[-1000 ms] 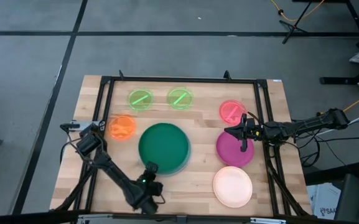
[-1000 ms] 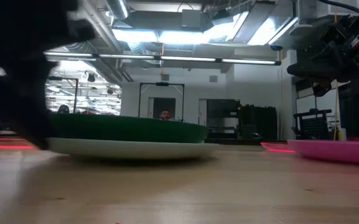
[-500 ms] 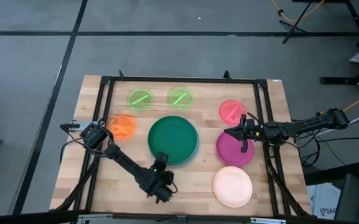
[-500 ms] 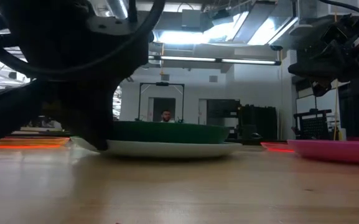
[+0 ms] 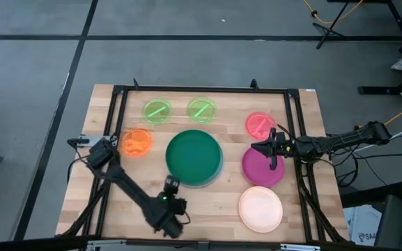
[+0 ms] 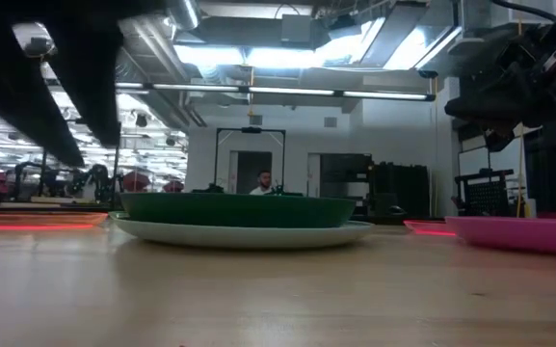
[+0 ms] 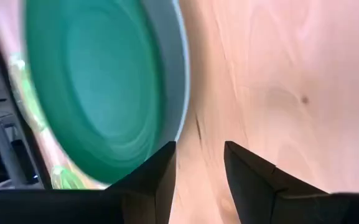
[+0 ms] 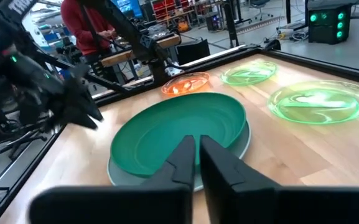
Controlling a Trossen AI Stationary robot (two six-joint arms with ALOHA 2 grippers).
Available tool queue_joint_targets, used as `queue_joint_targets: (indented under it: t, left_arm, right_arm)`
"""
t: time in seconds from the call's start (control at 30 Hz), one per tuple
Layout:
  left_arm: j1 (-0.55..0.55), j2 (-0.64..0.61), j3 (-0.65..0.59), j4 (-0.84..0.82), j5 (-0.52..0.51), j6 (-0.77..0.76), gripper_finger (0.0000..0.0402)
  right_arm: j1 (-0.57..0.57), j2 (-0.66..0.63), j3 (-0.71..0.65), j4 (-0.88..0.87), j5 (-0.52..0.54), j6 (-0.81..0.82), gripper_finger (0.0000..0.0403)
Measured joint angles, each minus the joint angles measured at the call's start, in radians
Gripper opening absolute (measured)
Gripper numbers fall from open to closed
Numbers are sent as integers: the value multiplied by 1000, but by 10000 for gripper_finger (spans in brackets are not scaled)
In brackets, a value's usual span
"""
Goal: Stack plastic plates
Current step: Stack the pink plate on top of the dark green plate
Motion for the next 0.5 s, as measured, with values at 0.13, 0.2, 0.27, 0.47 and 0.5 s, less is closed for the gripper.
queue_joint_targets:
  t: [0.13,0.2,0.27,0.47,0.5]
  left_arm:
    - [-46,-129,-50,34,-5,-124,130]
    - [-57,-200,-99,79,-13,-179,130]
    - [-62,-278,-170,146,-28,-212,130]
    - [-43,-520,-492,484,-89,-211,130]
    - [-34,-559,-548,547,-98,-198,130]
  right_arm:
    - [0,0,5,12,-9,-18,79]
    - [0,0,14,11,-18,-25,105]
    - [0,0,24,9,-20,-31,127]
    - [0,0,57,5,-18,-133,161]
    - [0,0,63,-1,-14,-142,162]
